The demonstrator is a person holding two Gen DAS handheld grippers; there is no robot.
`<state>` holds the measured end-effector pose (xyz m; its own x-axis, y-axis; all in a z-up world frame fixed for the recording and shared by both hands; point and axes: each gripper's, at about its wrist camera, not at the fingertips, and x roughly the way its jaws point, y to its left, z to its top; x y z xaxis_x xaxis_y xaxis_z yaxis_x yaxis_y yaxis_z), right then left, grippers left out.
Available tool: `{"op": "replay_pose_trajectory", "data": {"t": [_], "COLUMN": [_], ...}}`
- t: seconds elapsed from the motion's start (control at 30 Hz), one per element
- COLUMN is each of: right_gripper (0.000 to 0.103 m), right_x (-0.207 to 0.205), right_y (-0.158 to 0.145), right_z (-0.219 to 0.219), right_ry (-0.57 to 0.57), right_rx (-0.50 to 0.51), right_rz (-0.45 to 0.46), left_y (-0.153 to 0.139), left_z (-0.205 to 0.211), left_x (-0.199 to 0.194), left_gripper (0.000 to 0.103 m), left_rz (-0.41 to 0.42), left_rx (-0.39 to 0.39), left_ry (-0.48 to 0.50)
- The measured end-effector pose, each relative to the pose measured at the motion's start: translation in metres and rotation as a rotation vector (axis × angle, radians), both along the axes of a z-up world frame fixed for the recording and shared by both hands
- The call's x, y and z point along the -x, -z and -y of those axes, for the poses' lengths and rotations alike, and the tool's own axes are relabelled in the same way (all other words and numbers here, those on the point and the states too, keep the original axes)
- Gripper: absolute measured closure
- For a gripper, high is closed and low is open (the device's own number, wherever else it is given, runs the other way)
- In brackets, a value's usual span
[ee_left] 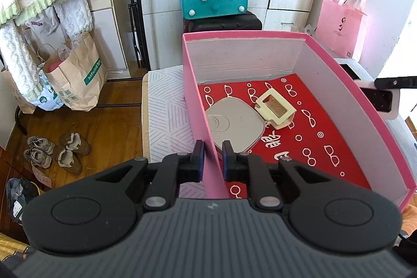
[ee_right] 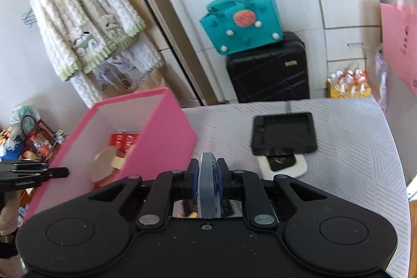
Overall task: Organize rigid objects
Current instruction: 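Lower the white router into the pink box and release the right gripper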
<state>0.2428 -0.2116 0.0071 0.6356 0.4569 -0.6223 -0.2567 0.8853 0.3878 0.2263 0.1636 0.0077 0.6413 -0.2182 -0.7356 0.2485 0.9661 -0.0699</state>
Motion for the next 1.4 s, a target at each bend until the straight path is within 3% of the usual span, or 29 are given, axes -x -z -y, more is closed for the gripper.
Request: {"op": "replay_pose_trajectory", "data": {"t": [0.3, 0.47, 0.6, 0.93, 1.23, 1.4], "right_gripper": [0.085, 0.085, 0.085, 0.085, 0.082, 0.073], "right_x": [0.003, -0.003, -0.014, -0.046, -0.056, -0.042], "right_y": [-0.064, -0.086, -0.075, 0.006, 0.013, 0.013], "right_z": [-0.034, -0.064, -0.101, -0.192, -0.198, -0.211], "right_ry": [-0.104, -0.246, -0.369, -0.565, -0.537, -0.497], "right_rx": [0.027, -0.021, -0.046, -0.078, 0.023, 0.300], "right_rz": [0.128, 0.114, 0.032, -0.283, -0.277, -0.136], "left_y": [0.000, -0.002, -0.002, -0.004, -0.004, -0.003], "left_z": [0.002, 0.002, 0.002, -0.003, -0.005, -0.006], "left_x": [0.000, -0.003, -0.004, -0.006, -0.005, -0.004], "left_gripper": [0.090, 0.090, 0.090, 0.090, 0.090, 0.089], "left_rz": [0.005, -0.012, -0.013, -0.031, -0.031, -0.030], "left_rx": [-0.007, -0.012, -0.012, 0.007, 0.015, 0.019], "left_ry": [0.010, 0.025, 0.029, 0.027, 0.031, 0.035]}}
